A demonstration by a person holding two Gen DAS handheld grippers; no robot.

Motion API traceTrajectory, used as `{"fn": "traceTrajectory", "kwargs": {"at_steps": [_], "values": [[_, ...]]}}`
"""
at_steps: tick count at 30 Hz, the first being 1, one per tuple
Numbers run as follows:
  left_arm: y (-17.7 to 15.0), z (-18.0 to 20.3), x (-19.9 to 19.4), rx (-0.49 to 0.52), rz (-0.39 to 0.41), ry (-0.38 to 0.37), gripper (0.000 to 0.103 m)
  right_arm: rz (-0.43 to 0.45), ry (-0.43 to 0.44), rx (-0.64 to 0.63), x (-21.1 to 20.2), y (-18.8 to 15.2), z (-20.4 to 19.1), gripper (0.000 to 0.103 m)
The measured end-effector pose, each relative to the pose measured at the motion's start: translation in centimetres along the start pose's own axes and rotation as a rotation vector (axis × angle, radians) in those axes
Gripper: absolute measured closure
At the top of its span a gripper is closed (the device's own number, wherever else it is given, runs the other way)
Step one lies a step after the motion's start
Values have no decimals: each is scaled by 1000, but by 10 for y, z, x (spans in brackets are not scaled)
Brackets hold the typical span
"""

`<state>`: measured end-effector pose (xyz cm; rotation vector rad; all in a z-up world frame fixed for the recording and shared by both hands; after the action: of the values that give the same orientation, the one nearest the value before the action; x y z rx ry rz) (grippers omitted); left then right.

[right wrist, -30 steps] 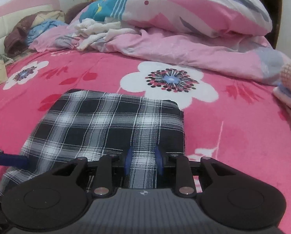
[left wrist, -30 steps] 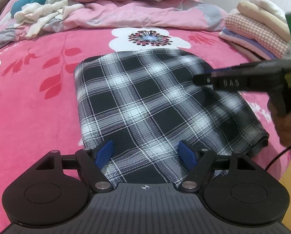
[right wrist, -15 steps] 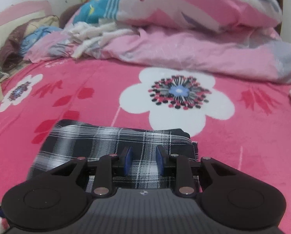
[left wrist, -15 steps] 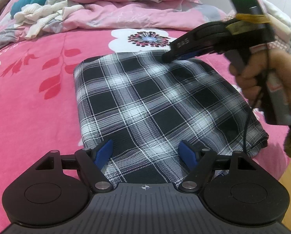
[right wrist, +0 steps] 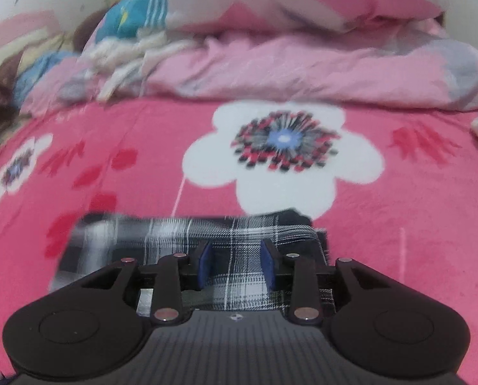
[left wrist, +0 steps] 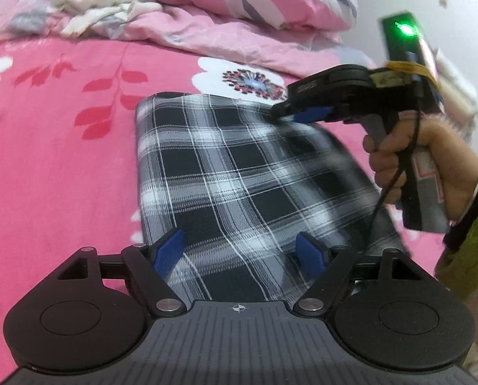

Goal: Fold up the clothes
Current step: 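Open the left gripper and pull it back from the folded plaid garment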

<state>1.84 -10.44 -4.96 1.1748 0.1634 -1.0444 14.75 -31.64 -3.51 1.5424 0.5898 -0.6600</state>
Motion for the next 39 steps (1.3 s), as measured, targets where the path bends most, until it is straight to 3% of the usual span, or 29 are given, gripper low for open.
{"fn": "traceTrajectory", "kwargs": {"at_steps": [4, 9, 18, 20, 23, 28, 30, 34, 39], "values": [[-4, -5, -13, -61, 41, -65, 26, 72, 17, 104, -59, -8, 16, 66], [-9, -3, -33, -98, 92, -140, 26, 152, -30, 153, -157, -32, 29, 62], [-9, 16, -98, -120, 119, -301, 26, 217, -65, 271, -303, -95, 57, 51], [-6, 17, -111, -96, 127, -299, 26, 228, -45, 286, -326, -111, 62, 44], [-6, 11, -126, -79, 147, -286, 26, 245, -29, 273, -349, -131, 67, 44], [-22, -1, -139, -38, 176, -231, 27, 249, 34, 260, -351, -145, 75, 44], [-33, -6, -139, -30, 186, -214, 27, 234, 108, 288, -339, -144, 78, 44], [-54, -10, -131, 62, 203, -135, 38, 200, 230, 317, -296, -139, 75, 45], [-73, -22, -114, 103, 221, -29, 55, 118, 406, 294, -214, -149, 47, 64]]}}
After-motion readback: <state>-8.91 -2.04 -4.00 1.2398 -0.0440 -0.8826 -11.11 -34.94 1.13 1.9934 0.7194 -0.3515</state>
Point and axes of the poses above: each gripper's, at about its wrist camera, not at the fingertips, and x roughly the way its jaws point, z to its right, y to its top, the point moved 2 cm from there along x, roughly the way its jaws point, and after that the axes turned 10 degrees about -y, right-handed, at the moved point
